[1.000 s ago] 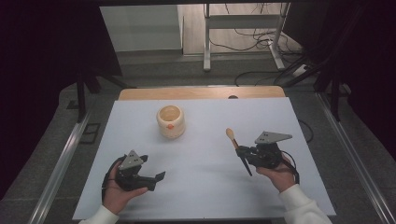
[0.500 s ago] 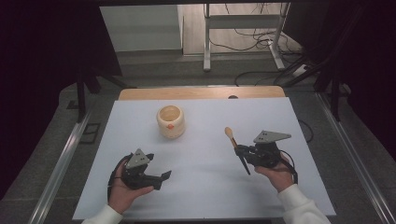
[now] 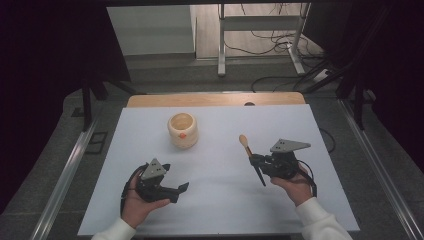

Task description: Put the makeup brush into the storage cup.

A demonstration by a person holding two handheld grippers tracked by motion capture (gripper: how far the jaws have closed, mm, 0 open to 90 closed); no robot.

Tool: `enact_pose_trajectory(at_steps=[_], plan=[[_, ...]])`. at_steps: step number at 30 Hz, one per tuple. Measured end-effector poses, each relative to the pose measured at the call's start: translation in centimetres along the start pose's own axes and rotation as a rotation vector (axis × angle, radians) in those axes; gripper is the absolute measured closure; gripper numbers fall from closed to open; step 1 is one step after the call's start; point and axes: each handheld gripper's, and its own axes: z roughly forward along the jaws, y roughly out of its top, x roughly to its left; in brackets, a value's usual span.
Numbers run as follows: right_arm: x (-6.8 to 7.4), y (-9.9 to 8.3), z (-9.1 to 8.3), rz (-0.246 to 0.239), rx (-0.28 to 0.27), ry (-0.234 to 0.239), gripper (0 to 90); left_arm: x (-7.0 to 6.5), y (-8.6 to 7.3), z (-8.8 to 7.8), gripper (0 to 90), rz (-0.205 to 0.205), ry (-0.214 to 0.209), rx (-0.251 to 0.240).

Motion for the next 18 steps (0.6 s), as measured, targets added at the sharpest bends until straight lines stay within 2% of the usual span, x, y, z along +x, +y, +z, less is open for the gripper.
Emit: enact_pose_trajectory(at_steps=[18], plan=[[0.22,0.24,0.37,-0.002,-0.019,0.001,79.4,-0.55,0.53,0.97,8.7,0.001,-0.029,0.006]])
